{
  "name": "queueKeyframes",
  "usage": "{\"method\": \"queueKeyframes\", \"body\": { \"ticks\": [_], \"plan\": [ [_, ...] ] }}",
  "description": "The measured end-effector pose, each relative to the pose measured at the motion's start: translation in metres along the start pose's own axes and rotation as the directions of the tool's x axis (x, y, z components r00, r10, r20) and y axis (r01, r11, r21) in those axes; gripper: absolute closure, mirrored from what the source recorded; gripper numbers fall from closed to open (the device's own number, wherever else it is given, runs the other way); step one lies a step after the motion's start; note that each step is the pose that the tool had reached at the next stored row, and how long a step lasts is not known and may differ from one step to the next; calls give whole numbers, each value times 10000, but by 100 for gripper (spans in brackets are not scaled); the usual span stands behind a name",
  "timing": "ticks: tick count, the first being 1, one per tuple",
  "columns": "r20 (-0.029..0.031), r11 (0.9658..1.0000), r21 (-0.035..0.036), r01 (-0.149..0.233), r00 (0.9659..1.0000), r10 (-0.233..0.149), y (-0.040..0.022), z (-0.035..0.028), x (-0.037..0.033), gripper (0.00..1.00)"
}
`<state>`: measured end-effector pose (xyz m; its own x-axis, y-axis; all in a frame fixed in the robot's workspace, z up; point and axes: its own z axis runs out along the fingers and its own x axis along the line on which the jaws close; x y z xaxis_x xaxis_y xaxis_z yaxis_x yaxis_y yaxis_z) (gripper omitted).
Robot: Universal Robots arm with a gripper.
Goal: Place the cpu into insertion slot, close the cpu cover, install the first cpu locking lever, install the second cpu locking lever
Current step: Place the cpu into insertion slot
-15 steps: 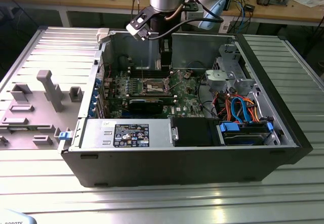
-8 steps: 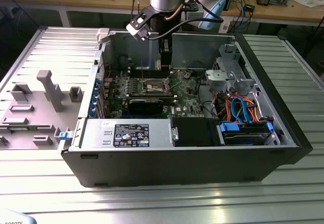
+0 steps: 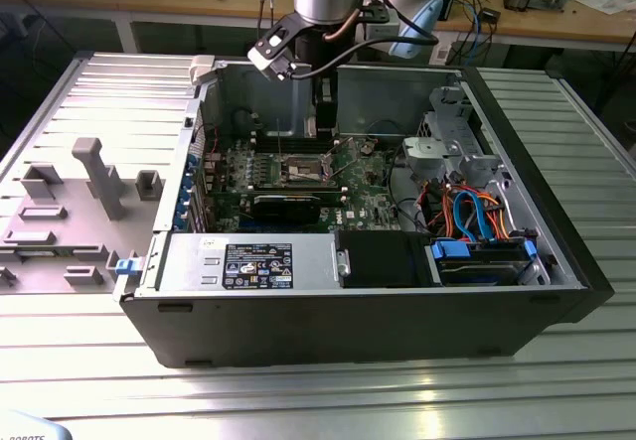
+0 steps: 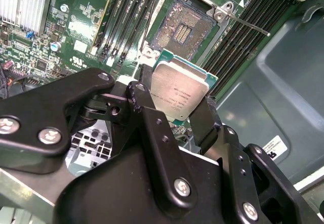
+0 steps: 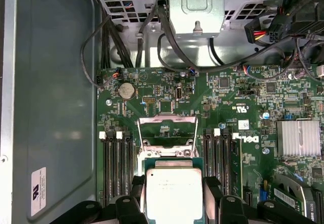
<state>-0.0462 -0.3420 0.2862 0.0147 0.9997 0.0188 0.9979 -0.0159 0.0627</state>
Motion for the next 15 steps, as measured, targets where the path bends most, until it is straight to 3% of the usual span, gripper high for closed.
{"method": "queueKeyframes", "body": {
  "ticks": [8, 15],
  "plan": [
    [-8, 9999, 2, 141, 9999, -141, -130, 199, 42, 46],
    [-19, 9995, -56, 313, 9995, -313, -189, 312, 32, 46]
  ]
}}
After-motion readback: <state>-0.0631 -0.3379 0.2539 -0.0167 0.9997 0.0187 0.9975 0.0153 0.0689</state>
